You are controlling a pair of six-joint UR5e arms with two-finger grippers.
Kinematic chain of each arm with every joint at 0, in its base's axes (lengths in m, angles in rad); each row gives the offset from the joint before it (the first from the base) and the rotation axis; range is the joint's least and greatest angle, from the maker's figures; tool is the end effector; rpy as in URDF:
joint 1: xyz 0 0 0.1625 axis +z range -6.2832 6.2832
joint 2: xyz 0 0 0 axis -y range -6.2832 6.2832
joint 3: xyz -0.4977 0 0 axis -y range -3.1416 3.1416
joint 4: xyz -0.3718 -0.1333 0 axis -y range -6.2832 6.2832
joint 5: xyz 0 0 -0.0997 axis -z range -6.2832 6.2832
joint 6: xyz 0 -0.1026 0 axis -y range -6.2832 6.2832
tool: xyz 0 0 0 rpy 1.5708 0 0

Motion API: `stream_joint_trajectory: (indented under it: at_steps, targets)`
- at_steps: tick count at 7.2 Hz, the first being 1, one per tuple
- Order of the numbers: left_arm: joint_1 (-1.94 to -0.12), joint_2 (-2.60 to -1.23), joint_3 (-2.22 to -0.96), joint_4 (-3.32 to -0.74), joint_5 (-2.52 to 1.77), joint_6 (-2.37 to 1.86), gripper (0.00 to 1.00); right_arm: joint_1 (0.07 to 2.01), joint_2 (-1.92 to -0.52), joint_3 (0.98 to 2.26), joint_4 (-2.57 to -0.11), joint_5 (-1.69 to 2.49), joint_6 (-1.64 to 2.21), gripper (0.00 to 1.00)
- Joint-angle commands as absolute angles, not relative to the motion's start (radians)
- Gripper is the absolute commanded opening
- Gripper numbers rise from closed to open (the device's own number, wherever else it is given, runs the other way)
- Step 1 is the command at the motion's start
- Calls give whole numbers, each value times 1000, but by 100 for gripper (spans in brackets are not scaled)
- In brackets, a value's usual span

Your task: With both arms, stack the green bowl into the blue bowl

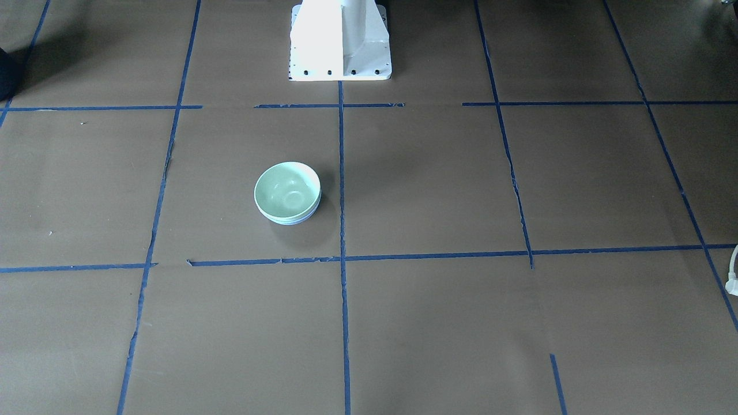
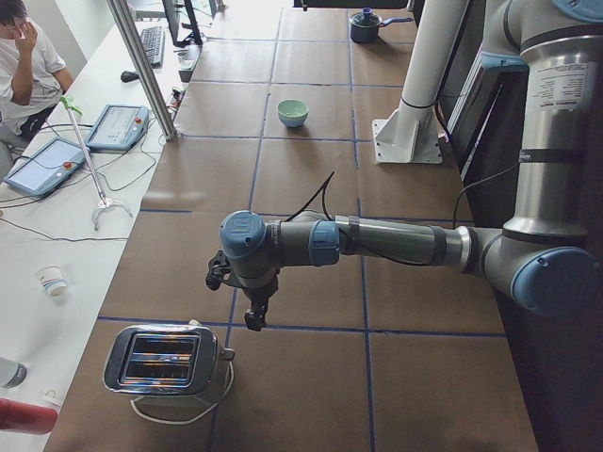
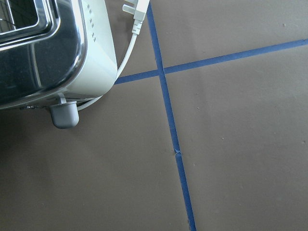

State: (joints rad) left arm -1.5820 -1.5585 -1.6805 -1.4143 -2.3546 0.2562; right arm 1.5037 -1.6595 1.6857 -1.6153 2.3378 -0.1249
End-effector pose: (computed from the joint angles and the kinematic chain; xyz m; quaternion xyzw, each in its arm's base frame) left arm -0.0660 -0.4584 0.7024 0.0238 0.3820 0.1017 0.9182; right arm 0.0334 -0.4291 0.7242 0.0023 -0.3742 -0.0855 0.9234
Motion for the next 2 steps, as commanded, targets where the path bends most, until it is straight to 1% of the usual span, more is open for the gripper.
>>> stream_joint_trajectory:
  at_steps: [1,2]
  targets:
    - [-1582,-1559,-1681,-1414,-2355,256,100,1500,-1660,1686,-1615,2345,-124,100]
    - [-1582,-1559,-1681,-1414,-2355,256,100,1499,-1660,1686,-1615,2345,-126,100]
